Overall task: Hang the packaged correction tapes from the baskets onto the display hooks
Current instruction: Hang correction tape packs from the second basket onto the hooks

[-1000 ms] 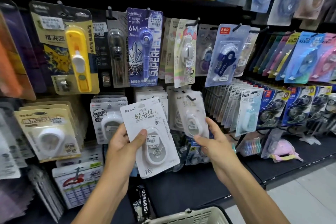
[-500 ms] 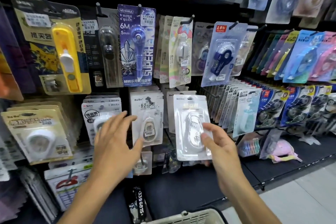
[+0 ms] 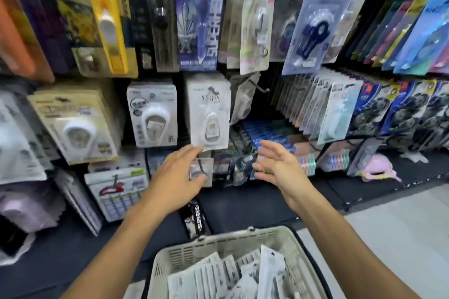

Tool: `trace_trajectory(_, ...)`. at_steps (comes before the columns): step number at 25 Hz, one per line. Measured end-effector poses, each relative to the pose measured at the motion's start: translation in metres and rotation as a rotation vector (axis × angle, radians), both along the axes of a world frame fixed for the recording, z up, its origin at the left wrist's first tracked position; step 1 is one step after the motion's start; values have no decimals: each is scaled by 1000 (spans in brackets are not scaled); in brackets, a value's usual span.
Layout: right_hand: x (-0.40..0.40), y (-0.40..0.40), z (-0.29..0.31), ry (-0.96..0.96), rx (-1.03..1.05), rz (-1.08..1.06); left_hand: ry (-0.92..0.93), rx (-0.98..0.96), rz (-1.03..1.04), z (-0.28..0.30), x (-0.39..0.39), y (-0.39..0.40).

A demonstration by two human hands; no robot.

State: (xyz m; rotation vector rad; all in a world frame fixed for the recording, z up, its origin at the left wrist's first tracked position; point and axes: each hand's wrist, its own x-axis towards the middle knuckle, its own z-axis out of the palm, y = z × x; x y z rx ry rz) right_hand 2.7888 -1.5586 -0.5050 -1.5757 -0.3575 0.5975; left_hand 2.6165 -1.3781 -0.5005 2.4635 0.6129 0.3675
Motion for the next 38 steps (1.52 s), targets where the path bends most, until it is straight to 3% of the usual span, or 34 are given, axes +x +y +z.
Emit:
trace_trajectory(6, -76, -71, -159, 217, -518, 47, 569, -22, -388, -76, -10, -31)
trace_trajectory(9, -82, -97, -206, 89, -779, 126, 808, -23, -514, -117, -21, -42)
trace_trajectory(12, -66, -103, -222, -91, -872, 152, 918, 28, -530, -144, -19, -46)
trace_trajectory(16, -17, -99, -231, -490, -1015, 305, 882, -110, -495, -186, 2, -63)
trace_trajectory(21, 25, -101, -249, -380, -1182, 655, 849, -227, -308, -237, 17, -85)
trace_trajectory(27, 33, -99, -256, -353, -1163, 757, 880, -278, -233, -262, 31, -127)
trace_trajectory(32, 44, -102, -264, -518, -1266, 939, 779, -215, -88, -272, 25, -150)
trace_trajectory(35, 55, -98, -250, -612, -1190, 1087, 690, -368, -12, -274, 21, -146)
trace_trajectory(38, 72, -86, -221, -290, -903, 1044, 441, -718, 184, -265, 21, -137)
